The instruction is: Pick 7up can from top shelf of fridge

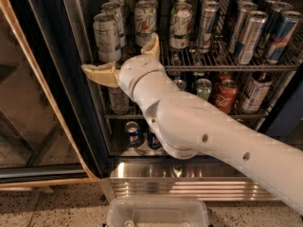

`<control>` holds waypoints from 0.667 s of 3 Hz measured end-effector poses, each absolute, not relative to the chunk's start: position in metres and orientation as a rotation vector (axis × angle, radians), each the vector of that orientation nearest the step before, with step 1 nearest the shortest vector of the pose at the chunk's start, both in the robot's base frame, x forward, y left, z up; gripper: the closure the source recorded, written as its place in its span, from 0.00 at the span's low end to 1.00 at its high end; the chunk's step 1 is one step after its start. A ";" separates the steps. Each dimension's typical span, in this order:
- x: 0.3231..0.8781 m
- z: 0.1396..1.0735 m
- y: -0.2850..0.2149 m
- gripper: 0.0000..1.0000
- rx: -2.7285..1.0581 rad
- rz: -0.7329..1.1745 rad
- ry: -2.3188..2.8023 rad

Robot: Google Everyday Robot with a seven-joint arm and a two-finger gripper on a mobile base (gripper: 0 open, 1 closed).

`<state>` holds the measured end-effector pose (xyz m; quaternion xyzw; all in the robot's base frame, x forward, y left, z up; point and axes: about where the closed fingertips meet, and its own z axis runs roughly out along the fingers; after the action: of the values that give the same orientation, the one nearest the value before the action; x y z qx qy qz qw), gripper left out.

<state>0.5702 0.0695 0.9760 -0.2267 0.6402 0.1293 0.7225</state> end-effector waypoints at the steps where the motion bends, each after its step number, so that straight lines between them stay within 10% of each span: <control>1: 0.578 0.980 0.055 0.00 -0.448 0.235 1.415; 2: 0.577 0.980 0.056 0.00 -0.454 0.240 1.415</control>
Offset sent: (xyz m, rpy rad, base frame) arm 0.0075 -0.0141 0.0042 0.0089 -0.0122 -0.0638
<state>0.5773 0.0565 0.9801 -0.2060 0.6427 0.1088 0.7298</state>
